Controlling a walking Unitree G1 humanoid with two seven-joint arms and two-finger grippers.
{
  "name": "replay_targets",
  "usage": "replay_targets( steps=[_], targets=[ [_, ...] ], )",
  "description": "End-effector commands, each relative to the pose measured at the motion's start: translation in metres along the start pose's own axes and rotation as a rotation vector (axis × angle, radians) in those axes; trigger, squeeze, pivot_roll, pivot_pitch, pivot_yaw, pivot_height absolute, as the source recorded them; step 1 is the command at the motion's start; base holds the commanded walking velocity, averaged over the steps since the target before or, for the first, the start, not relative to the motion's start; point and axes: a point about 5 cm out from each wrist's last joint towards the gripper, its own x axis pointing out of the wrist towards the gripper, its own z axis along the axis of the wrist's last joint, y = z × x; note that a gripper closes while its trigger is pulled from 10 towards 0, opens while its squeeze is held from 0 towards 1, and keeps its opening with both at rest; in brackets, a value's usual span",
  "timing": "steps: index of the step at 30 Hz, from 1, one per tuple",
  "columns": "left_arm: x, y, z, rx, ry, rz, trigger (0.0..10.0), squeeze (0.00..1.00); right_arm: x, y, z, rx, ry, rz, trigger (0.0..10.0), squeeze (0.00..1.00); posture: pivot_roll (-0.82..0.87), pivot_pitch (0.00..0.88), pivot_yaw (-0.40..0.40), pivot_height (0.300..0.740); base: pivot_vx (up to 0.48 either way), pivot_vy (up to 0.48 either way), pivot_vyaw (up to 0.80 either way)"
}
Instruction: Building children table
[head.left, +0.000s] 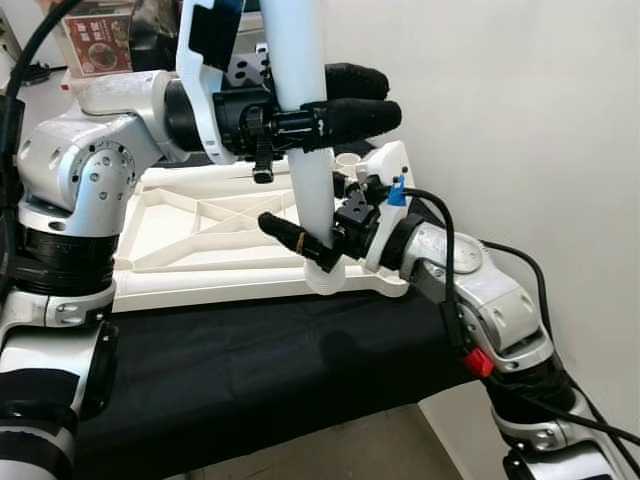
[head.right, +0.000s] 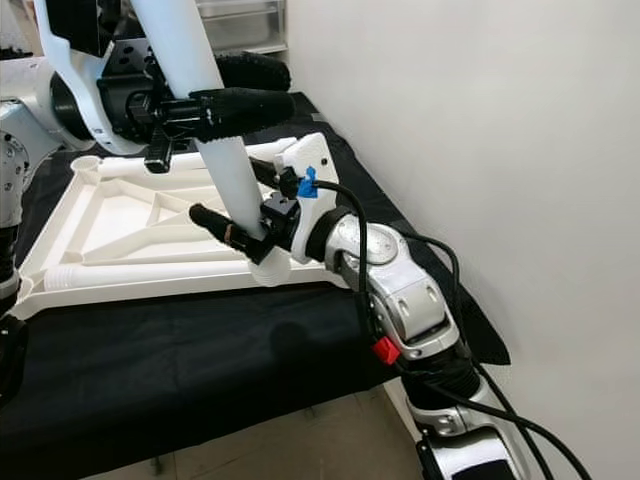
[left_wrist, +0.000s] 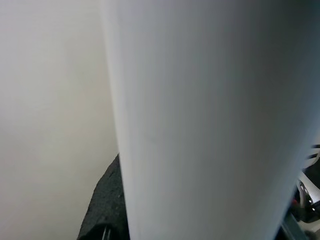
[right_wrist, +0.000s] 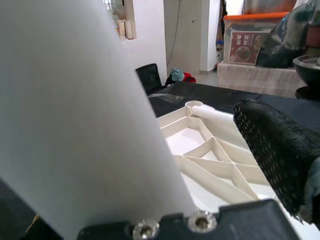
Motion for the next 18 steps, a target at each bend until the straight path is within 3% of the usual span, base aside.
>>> replay_targets(
  steps=[1,2,18],
  targets=[
    [0.0124,-0.0077,0.0138,0.042,-0.047,-0.081,0.0,0.0,0.0083,0.0115,-0.013,0.032,0.037,0.04,8.4,0.0,-0.05,0.046,0.011,0.74,0.0,0.0,0.0],
    [0.0125,-0.0077,0.0142,0.042,-0.048,-0.083,0.0,0.0,0.0089,0.0113,-0.0126,0.036,0.027,0.041,0.0,0.0,-0.05,0.044,0.011,0.74,0.0,0.0,0.0],
    [0.0139,-0.0078,0.0135,0.036,-0.057,-0.092,0.0,0.0,0.0094,0.0093,-0.0053,0.013,0.0,0.063,0.0,0.0,-0.06,0.032,0.01,0.74,0.0,0.0,0.0]
  ],
)
